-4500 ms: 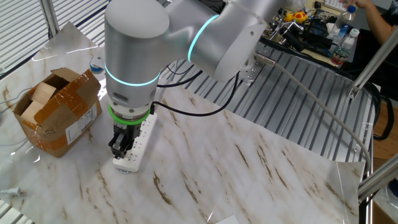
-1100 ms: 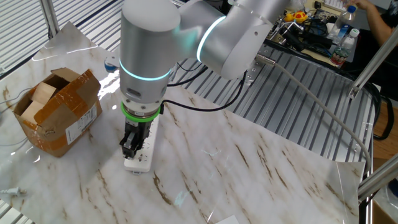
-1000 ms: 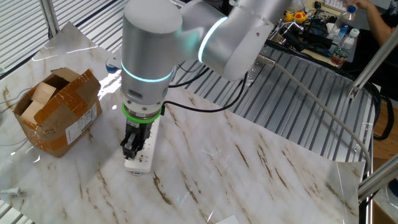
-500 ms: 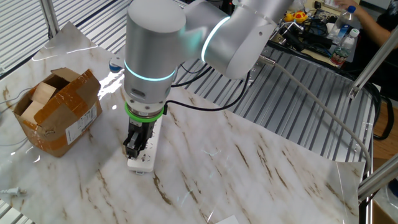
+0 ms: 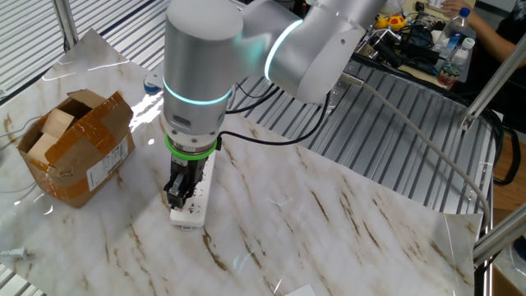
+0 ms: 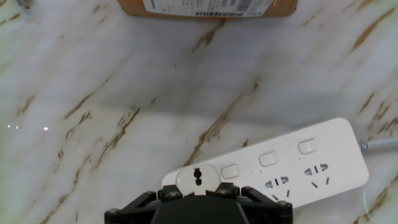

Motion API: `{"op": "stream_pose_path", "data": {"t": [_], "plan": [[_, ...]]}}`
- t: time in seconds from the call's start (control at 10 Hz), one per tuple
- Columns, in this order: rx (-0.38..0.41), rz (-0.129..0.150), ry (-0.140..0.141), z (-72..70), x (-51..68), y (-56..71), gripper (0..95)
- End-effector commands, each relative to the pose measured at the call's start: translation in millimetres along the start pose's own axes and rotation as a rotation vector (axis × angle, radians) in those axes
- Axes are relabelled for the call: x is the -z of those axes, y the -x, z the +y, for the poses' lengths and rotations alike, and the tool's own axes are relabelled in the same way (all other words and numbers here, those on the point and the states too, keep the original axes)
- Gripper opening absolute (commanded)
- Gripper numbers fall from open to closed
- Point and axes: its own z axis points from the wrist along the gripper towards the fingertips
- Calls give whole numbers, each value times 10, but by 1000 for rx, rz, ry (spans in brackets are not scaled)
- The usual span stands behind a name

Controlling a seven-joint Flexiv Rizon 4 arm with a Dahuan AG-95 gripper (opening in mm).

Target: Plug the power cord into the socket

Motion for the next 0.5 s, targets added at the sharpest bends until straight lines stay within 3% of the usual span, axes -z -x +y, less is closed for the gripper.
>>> {"op": "stream_pose_path", "data": {"t": [0.1, 0.5], "plan": [[-1, 0, 0, 17, -24, 2, 0], [1, 10, 0, 11, -9, 0, 0]]}}
